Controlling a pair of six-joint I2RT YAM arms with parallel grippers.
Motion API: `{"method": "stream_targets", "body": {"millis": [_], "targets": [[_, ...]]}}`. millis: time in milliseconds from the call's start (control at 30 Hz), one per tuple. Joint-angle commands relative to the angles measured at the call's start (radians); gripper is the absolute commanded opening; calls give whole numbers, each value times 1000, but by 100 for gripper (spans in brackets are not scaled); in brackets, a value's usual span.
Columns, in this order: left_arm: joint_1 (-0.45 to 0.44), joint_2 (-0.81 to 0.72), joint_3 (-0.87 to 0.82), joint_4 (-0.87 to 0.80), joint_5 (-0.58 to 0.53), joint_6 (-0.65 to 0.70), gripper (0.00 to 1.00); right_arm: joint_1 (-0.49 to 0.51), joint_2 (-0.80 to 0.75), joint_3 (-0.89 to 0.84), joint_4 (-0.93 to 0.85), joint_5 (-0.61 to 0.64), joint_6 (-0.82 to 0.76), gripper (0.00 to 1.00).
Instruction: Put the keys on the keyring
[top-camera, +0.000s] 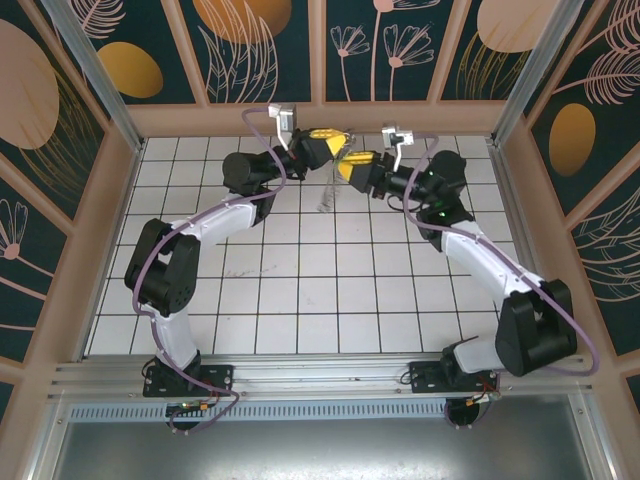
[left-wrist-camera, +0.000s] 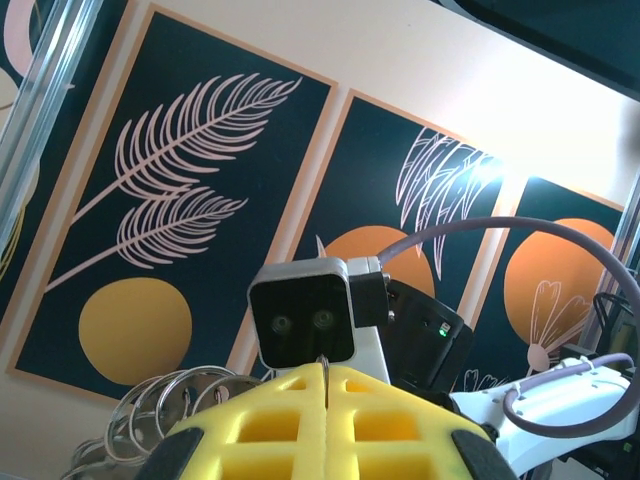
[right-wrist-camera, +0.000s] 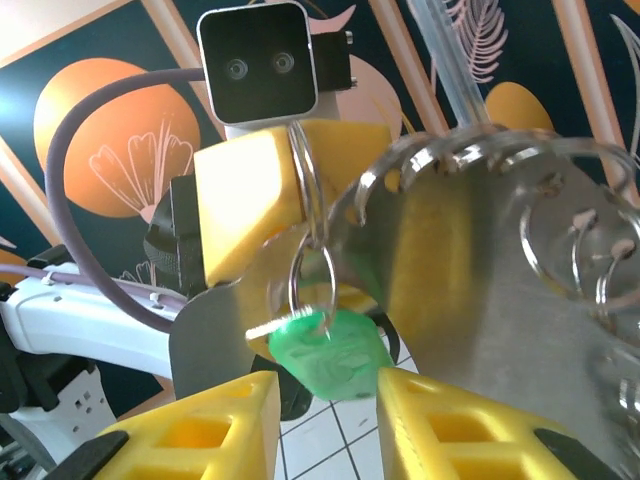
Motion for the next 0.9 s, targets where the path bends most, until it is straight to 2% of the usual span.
{"method": "stream_targets", "body": {"millis": [0, 167, 300, 433, 567, 733, 867], "targets": [[-7, -21, -2, 24, -37, -9, 0, -31, -103, -52, -20, 15, -21, 32], [-6, -23, -10, 15, -68, -16, 0, -38, -166, -84, -8, 87, 7, 34], [-7, -23, -17, 23, -79, -29, 0, -39, -191, -101, 47, 248, 93, 37], [-10, -27, -29, 28, -100, -35, 0, -36, -175, -149, 225, 370, 235, 40], [-11, -24, -37, 36, -109, -44, 0, -17, -101, -147, 392, 371, 323, 39], [-14, -28, -45, 37, -112, -47, 0, 22, -33, -111, 454, 356, 329, 36], [-13, -29, -48, 37, -113, -46, 0, 37, -9, -102, 477, 353, 329, 30]]}}
